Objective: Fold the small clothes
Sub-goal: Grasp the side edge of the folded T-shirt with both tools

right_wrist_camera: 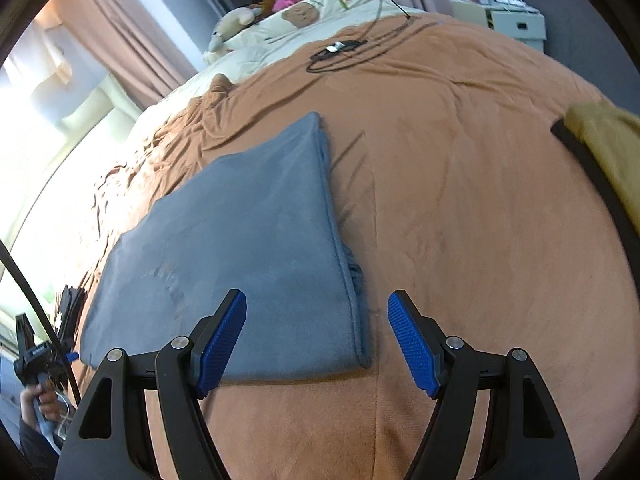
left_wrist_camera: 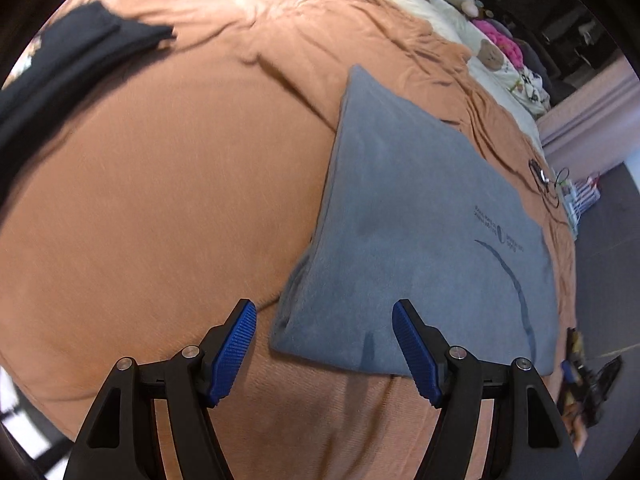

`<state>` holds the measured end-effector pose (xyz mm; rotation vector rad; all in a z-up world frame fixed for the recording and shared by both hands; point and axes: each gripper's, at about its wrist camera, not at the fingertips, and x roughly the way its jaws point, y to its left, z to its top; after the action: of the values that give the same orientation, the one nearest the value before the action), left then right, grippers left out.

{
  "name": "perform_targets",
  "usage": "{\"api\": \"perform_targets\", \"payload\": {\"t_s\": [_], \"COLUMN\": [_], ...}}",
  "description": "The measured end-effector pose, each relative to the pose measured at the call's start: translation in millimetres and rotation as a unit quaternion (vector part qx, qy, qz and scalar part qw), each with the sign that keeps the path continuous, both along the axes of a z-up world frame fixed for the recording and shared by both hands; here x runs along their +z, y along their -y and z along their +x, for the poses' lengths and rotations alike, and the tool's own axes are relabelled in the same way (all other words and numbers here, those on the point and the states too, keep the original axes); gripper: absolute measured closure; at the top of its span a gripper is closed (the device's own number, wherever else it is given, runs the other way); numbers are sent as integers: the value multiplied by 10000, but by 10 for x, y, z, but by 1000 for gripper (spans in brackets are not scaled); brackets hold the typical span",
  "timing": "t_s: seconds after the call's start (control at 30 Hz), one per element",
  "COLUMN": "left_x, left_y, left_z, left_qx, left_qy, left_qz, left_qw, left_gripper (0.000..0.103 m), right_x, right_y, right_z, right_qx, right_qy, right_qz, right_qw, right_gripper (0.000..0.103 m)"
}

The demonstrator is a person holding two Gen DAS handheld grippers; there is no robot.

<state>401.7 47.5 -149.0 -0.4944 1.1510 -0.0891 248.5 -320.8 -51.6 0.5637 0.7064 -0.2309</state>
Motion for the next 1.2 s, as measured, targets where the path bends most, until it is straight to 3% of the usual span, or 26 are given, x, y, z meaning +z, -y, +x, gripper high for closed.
{"api": "perform_targets", "payload": {"t_s": [0.13,0.27,0.37,0.43,0.5,0.6,0.8,0.93,1.0,1.03,1.1,1.2], "left_x": [-187,-287,-273,-252,-238,-227,-144,-62,-59,-69,-113,-187], "left_y": [-91,-197,-207,-172,-118,-97,-263,-341,-358,-343,-318,-273], "left_z": [3,21,18,-13,-57,-108,-244,-340,-387,-406,-406,-399], "left_qx": [203,373,359,268,149,107,408,606,617,604,584,604], "left_qy": [-195,-172,-178,-174,-145,-157,-182,-105,-85,-105,-188,-304], "left_qz": [-162,-325,-119,156,428,573,152,-207,-397,-523,-712,-885], "left_qw": [9995,9986,9991,9994,9989,9982,9989,9979,9973,9967,9956,9938], "left_gripper": [46,50,59,66,68,69,69,68,66,61,55,55], "right_x": [-156,-329,-376,-359,-368,-376,-373,-428,-477,-510,-542,-607], "right_y": [60,141,142,140,150,190,198,304,335,357,368,405], "right_z": [28,98,153,161,152,117,-6,-118,-168,-201,-214,-215], "right_qx": [-46,-68,-69,-74,-222,-381,-469,-437,-399,-388,-317,-180], "right_qy": [-92,-232,-407,-431,-577,-566,-371,-64,65,130,252,391], "right_qz": [249,695,629,533,353,441,871,1411,1673,1797,2012,2361], "right_qw": [9996,9973,9972,9976,9975,9967,9944,9890,9851,9829,9787,9708], "right_gripper": [31,31,34,40,65,70,71,69,53,49,48,48]}}
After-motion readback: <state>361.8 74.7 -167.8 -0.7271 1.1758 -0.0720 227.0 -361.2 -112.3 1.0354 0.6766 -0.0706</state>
